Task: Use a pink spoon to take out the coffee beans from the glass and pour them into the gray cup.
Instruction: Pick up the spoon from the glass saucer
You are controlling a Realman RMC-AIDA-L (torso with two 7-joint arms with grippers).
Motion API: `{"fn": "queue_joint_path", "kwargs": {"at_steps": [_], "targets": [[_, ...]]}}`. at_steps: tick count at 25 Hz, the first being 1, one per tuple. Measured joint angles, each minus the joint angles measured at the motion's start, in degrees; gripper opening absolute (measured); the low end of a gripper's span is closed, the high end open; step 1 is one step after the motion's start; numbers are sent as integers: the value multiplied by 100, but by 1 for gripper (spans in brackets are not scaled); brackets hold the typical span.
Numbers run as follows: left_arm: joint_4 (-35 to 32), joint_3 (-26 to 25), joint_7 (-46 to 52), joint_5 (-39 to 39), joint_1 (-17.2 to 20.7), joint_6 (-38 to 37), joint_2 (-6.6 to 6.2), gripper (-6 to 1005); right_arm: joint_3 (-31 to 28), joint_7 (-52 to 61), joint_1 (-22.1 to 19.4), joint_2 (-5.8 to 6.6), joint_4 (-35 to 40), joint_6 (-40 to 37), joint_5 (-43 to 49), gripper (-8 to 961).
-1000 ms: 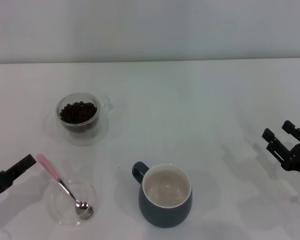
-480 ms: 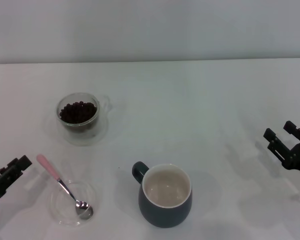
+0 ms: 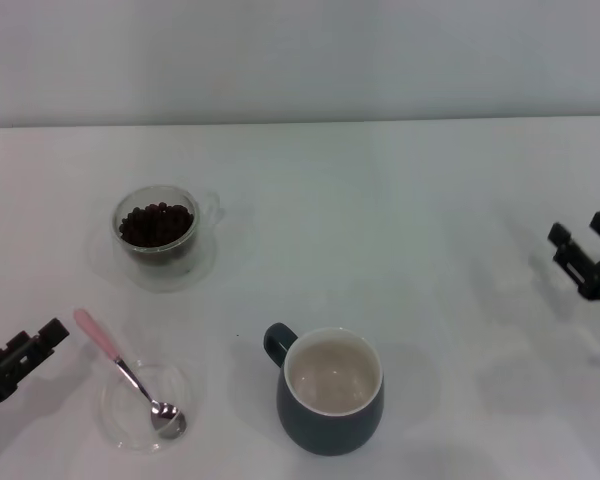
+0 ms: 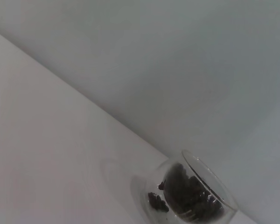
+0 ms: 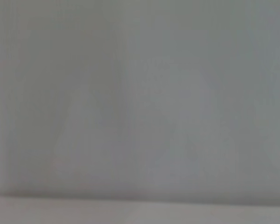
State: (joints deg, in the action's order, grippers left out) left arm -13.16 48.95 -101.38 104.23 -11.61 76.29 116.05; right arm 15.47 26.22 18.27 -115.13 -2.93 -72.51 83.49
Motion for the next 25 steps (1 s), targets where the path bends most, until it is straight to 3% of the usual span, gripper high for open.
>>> {"fn": "queue_joint_path", "kwargs": {"at_steps": [4, 17, 25], "targets": [[4, 1, 68, 4, -88, -62, 18, 878, 0, 9, 157, -1, 14, 22, -242, 626], [-20, 64, 1460, -881, -812, -586, -223, 876, -146, 29, 507, -22, 64, 127, -295, 626], [-47, 62, 1684, -1168, -999, -626, -321, 877, -155, 32, 500, -29, 33, 93, -419, 627]]}}
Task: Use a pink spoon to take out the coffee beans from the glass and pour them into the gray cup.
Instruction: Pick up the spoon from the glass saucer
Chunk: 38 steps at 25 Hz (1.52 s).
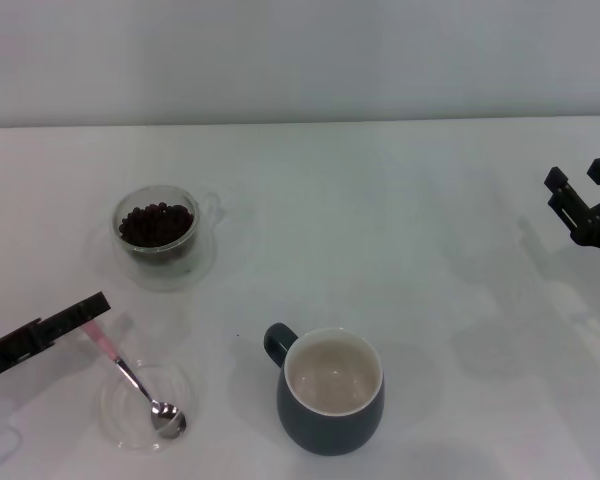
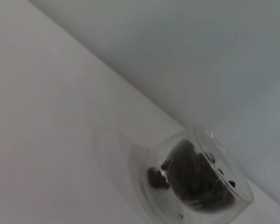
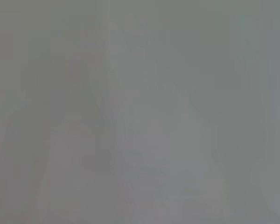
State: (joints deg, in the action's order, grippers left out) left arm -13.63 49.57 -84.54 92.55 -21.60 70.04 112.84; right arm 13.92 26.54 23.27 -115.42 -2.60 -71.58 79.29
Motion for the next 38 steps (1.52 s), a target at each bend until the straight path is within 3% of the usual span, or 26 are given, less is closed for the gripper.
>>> {"fn": "queue_joint_path", "kwargs": {"at_steps": [9, 20, 30, 38], "targets": [[-4, -33, 343, -281, -150, -76, -36, 706, -83, 3, -7, 2, -9, -5, -11, 627], [-16, -30, 584, -527, -216, -96, -54, 261, -197, 9, -25, 2, -7, -1, -11, 626], [-37, -46, 547, -521, -193, -60, -51, 172, -202, 9, -82, 2, -12, -3, -11, 626], [-512, -69, 496, -330, 48, 168, 40, 149, -206, 9, -89, 2, -23, 21, -10, 626]]}}
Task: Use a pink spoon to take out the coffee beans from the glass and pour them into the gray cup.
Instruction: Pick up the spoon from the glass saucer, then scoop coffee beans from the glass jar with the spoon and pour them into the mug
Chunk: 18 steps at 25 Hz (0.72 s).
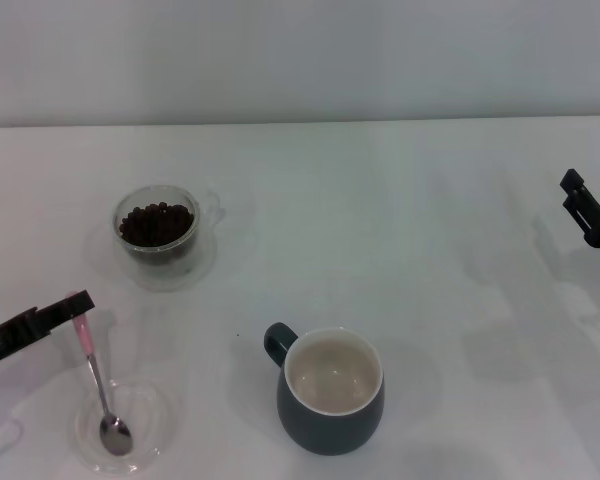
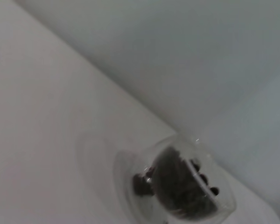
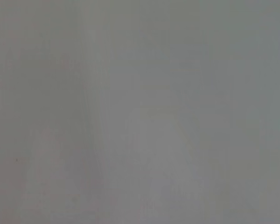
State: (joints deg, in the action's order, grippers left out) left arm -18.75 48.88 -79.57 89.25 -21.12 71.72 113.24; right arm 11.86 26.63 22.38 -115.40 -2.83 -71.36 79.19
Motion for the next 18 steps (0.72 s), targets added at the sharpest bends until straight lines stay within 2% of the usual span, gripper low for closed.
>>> {"fn": "queue_joint_path", "kwargs": {"at_steps": [5, 9, 16, 18], "targets": [[-38, -46, -148, 206, 75, 227, 5, 136, 0, 0, -4, 0, -18, 0, 0, 626], [-41, -442, -342, 254, 129, 617, 11, 136, 0, 0, -6, 0, -42, -5, 0, 625], [-42, -1807, -690, 283, 177, 1511, 32, 135, 0, 0, -29, 0, -60, -30, 0, 625], [-41, -2161, -777, 440, 155, 1641, 76, 135, 0, 0, -30, 0, -69, -32, 0, 625]]}}
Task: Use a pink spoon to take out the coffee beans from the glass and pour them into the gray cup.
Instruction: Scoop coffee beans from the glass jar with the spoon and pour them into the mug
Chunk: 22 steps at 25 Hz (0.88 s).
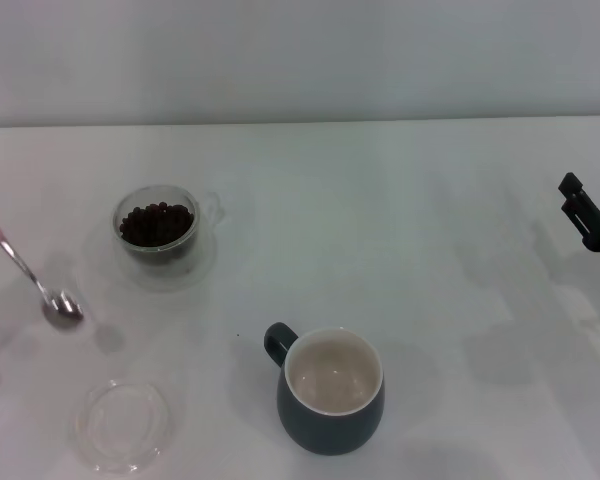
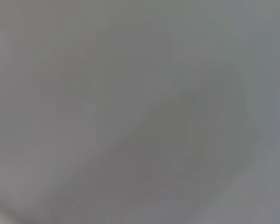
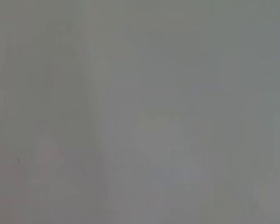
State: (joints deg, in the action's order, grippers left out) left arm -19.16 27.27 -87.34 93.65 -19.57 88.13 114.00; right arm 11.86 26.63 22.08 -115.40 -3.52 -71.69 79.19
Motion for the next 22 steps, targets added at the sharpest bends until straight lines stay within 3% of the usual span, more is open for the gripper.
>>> {"fn": "queue_joint_path", "kwargs": {"at_steps": [5, 10, 19, 22], "targets": [[1, -204, -452, 754, -171, -81, 184, 135, 0, 0, -16, 0, -51, 1, 0, 625], [52, -170, -864, 980, -713, -883, 352, 134, -1, 0, -19, 0, -83, 31, 0, 625], [350, 51, -1555, 941, -1448, -2006, 454, 136, -90, 0, -47, 0, -174, 27, -5, 625], [396, 105, -1758, 943, -1527, -2144, 466, 136, -96, 0, -50, 0, -196, 39, -6, 625]]}}
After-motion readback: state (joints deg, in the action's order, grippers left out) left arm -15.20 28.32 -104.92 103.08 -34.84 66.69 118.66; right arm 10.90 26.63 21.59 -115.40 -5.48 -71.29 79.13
